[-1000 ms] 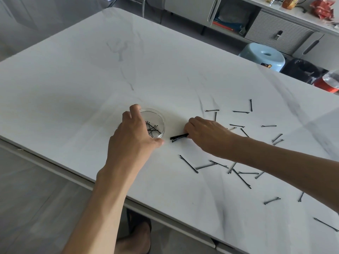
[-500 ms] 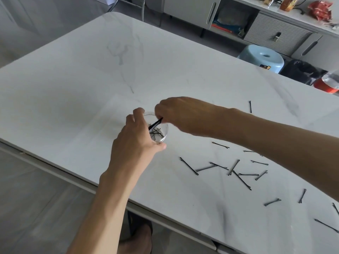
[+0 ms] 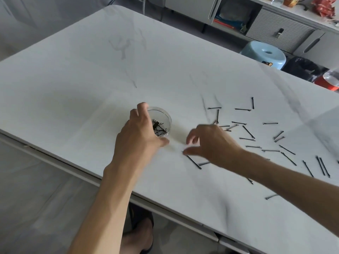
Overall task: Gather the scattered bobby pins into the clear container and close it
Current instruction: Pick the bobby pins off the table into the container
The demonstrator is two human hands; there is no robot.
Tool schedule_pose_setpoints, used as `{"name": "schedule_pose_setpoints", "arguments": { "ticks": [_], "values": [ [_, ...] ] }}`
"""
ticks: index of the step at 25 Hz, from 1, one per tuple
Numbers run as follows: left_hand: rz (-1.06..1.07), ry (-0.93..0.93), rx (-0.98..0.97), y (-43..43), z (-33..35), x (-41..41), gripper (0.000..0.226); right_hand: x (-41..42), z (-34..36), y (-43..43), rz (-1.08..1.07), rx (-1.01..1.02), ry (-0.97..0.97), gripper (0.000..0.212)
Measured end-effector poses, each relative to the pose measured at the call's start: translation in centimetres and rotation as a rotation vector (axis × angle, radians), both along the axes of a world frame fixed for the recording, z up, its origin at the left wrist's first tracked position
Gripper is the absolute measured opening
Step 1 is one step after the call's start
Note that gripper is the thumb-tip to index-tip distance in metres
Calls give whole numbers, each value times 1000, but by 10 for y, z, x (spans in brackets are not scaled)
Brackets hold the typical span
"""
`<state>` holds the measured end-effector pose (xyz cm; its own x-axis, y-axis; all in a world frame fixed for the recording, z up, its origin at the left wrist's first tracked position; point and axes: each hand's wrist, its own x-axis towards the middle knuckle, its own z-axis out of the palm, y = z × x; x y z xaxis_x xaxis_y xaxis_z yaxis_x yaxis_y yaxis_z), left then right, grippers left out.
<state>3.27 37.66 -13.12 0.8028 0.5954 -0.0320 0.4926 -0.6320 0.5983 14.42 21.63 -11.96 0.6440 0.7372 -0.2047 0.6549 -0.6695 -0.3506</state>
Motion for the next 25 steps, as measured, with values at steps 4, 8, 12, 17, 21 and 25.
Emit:
{"name": "schedule_pose_setpoints", "arguments": {
  "ticks": [4, 8, 12, 17, 21, 25],
  "values": [
    [-7, 3, 4, -2, -1, 0, 84, -27, -23, -7, 18, -41, -77, 10],
    [-22, 8, -2, -7, -2, 4, 88, -15, -19, -16, 31, 19, -103, 4],
    [-55, 11, 0, -13, -3, 9, 88, 3, -3, -58, 77, 125, 58, 8],
    [-87, 23, -3, -25, -3, 13, 88, -3, -15, -70, 200, 96, -30, 10],
    [-95, 20, 0, -29, -3, 16, 88, -2, -22, -72, 60, 171, -7, 12],
    [-94, 20, 4, -32, -3, 19, 88, 3, -27, -71, -271, 251, 43, 17]
  ]
}}
